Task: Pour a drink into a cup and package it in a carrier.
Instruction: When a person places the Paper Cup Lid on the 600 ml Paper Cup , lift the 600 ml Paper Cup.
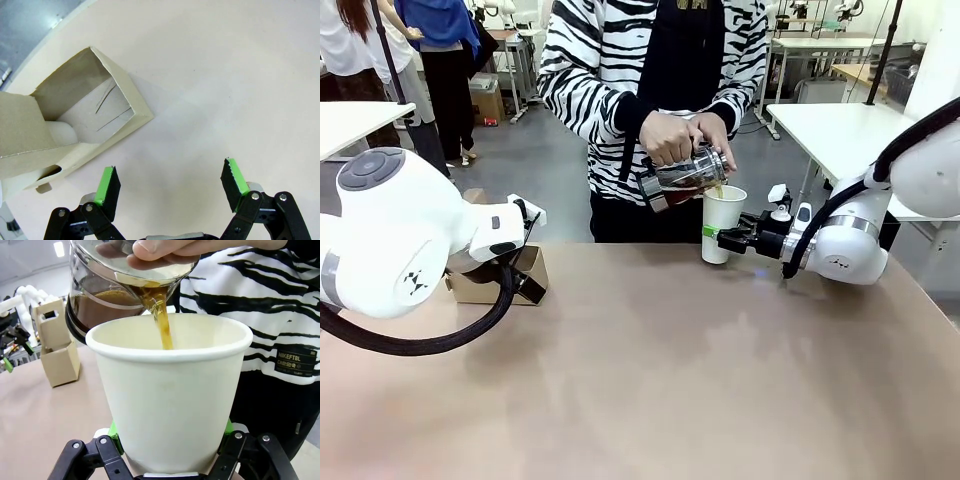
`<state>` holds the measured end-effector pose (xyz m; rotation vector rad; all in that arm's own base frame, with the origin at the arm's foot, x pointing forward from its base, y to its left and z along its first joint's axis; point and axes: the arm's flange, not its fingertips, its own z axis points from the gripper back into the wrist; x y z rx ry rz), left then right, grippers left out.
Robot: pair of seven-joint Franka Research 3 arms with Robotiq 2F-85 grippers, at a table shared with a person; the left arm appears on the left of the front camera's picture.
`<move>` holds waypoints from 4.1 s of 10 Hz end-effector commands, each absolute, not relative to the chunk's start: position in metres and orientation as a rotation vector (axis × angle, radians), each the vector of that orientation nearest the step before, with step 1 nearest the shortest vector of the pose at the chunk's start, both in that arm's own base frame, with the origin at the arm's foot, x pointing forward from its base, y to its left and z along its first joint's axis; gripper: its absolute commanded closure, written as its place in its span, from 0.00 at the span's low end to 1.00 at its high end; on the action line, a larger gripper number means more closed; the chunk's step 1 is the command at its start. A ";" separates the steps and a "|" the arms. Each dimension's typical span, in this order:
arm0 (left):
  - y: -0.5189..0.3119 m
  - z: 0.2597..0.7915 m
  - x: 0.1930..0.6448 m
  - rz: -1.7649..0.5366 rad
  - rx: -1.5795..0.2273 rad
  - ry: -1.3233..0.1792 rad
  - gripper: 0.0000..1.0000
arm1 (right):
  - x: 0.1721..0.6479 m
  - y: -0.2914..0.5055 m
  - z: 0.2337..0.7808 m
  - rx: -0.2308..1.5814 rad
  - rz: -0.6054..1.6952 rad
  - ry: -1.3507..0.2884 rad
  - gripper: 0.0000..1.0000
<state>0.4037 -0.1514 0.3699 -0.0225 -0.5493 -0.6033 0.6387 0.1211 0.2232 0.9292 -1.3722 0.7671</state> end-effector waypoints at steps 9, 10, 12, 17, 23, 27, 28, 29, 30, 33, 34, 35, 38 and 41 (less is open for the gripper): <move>-0.152 0.370 0.403 -0.604 -0.025 -0.550 0.00 | 0.638 0.121 0.228 0.930 0.755 -1.364 0.20; -0.152 0.370 0.403 -0.604 -0.025 -0.550 0.00 | 0.638 0.121 0.228 0.930 0.755 -1.364 0.20; -0.152 0.370 0.403 -0.604 -0.025 -0.550 0.00 | 0.638 0.121 0.228 0.930 0.755 -1.364 0.20; -0.152 0.370 0.403 -0.604 -0.025 -0.550 0.00 | 0.638 0.121 0.228 0.930 0.755 -1.364 0.20; -0.152 0.370 0.403 -0.604 -0.025 -0.550 0.00 | 0.638 0.121 0.228 0.930 0.755 -1.364 0.20; -0.152 0.370 0.403 -0.604 -0.025 -0.550 0.00 | 0.638 0.121 0.228 0.930 0.755 -1.364 0.20; -0.152 0.370 0.403 -0.604 -0.025 -0.550 0.00 | 0.638 0.121 0.228 0.930 0.755 -1.364 0.20; -0.152 0.370 0.403 -0.604 -0.025 -0.550 0.00 | 0.638 0.121 0.228 0.930 0.755 -1.364 0.20; -0.152 0.370 0.403 -0.604 -0.025 -0.550 0.00 | 0.638 0.121 0.228 0.930 0.755 -1.364 0.20; -0.152 0.370 0.403 -0.604 -0.025 -0.550 0.00 | 0.638 0.121 0.228 0.930 0.755 -1.364 0.20; -0.152 0.370 0.403 -0.604 -0.025 -0.550 0.00 | 0.638 0.121 0.228 0.930 0.755 -1.364 0.20; -0.152 0.370 0.403 -0.604 -0.025 -0.550 0.00 | 0.638 0.121 0.228 0.930 0.755 -1.364 0.20; -0.152 0.370 0.403 -0.604 -0.025 -0.550 0.00 | 0.638 0.121 0.228 0.930 0.755 -1.364 0.20; -0.152 0.370 0.403 -0.604 -0.025 -0.550 0.00 | 0.638 0.121 0.228 0.930 0.755 -1.364 0.20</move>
